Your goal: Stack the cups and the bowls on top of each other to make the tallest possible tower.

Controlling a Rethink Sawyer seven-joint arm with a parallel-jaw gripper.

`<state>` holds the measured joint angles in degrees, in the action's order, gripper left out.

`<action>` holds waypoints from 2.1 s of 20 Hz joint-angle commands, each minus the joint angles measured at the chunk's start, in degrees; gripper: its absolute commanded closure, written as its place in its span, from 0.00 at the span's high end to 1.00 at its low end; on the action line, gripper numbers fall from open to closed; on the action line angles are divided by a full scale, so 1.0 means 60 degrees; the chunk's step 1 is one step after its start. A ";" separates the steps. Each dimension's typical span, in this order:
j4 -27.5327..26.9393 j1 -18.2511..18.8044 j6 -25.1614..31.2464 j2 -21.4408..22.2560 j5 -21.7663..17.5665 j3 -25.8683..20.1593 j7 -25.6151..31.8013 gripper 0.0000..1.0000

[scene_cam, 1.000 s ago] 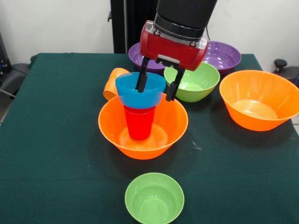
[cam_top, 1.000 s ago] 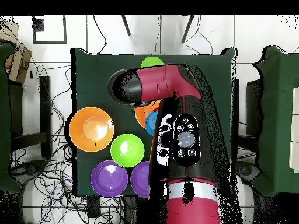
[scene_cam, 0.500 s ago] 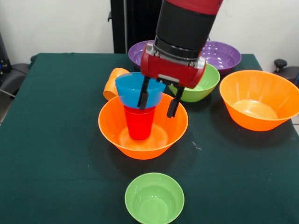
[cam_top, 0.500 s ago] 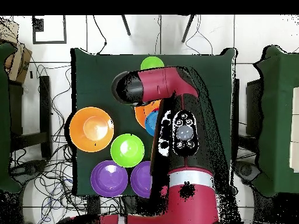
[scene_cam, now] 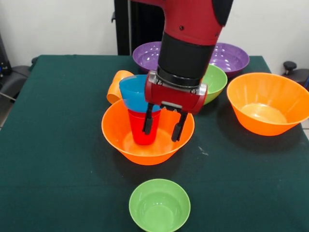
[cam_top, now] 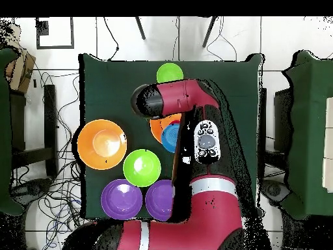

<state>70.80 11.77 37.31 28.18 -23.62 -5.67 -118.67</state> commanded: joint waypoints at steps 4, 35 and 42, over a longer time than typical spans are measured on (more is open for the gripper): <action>-0.0399 0.0097 -0.0830 -0.0929 -0.0121 -0.0974 0.0416 1.00; -0.1862 -0.0527 -0.0519 -0.2168 0.0129 -0.0643 -0.0187 1.00; -0.0854 -0.0944 0.1402 -0.0381 0.0544 0.0077 -0.0212 1.00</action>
<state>62.66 8.70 35.95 17.98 -22.94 -4.35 -118.67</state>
